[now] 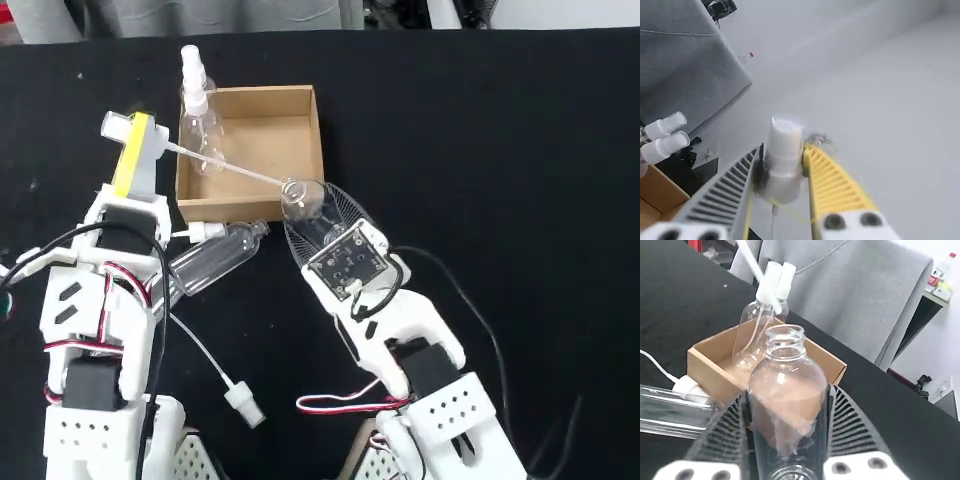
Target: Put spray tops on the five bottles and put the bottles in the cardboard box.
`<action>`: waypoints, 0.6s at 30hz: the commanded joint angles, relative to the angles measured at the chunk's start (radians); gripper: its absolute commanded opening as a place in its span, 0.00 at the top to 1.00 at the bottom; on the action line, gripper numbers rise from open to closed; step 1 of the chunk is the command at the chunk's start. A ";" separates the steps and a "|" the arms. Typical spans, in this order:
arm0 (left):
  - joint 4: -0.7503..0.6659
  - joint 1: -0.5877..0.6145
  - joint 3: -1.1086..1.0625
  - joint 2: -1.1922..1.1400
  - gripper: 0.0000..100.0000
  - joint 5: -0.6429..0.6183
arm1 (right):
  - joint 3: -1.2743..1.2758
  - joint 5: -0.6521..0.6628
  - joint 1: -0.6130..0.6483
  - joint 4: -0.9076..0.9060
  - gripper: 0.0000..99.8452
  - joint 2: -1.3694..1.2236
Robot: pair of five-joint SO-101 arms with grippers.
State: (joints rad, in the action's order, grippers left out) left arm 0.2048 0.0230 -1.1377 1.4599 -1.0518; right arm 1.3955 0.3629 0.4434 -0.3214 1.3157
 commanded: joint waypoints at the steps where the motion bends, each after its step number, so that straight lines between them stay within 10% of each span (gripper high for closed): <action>1: -0.003 -0.001 0.012 0.012 0.97 0.015 | -0.016 0.011 0.012 0.035 0.99 0.024; 18: -0.005 -0.108 -0.033 0.015 0.97 0.095 | -0.016 0.058 0.018 0.035 0.99 0.024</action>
State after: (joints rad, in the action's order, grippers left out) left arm 0.2048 -0.0598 -1.1899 1.4599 -0.9720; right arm 1.3955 0.4104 0.4434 -0.3168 1.3157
